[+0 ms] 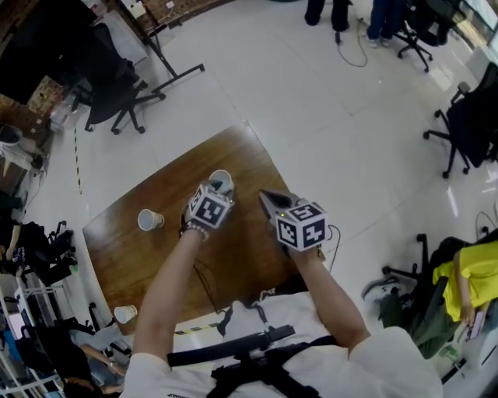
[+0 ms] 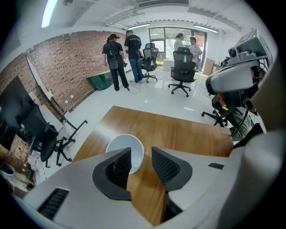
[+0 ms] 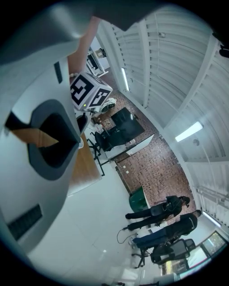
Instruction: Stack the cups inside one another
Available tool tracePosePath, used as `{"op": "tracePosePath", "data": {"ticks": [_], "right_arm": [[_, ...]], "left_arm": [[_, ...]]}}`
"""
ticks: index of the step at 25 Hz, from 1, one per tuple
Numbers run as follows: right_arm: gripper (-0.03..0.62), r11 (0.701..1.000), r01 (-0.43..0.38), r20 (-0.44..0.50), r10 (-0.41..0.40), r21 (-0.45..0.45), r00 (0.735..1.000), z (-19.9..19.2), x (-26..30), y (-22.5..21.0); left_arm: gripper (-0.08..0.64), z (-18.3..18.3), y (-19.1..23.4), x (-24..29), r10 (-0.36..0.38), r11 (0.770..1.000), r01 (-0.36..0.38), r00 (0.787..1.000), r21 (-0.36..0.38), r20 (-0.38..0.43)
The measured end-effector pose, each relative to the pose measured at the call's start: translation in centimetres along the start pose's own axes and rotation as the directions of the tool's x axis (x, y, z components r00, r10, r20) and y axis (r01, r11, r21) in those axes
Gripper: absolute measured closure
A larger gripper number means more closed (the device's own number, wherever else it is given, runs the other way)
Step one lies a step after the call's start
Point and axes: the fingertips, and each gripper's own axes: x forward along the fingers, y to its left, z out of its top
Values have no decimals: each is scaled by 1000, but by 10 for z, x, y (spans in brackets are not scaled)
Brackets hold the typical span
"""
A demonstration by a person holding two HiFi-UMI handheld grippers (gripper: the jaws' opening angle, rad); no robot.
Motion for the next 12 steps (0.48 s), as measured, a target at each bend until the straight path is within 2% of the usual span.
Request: {"op": "tracePosePath", "data": {"ticks": [2,5,12], "right_arm": [[580,1000,4,-2,-4,6,1000,-3,1,-2],[580,1000,8,-2,-8,11,1000,-4,3,-2],[580,1000,16,-5,-16,25,1000,-3,1,-7]], "left_arm": [[442,1,-1,3,-5,1000,5,1000,19,-5],[442,0,-1,7,-10,999,11,1000,42,-12],[492,-3,-4,14,-22,999,24,999,45,-48]]}}
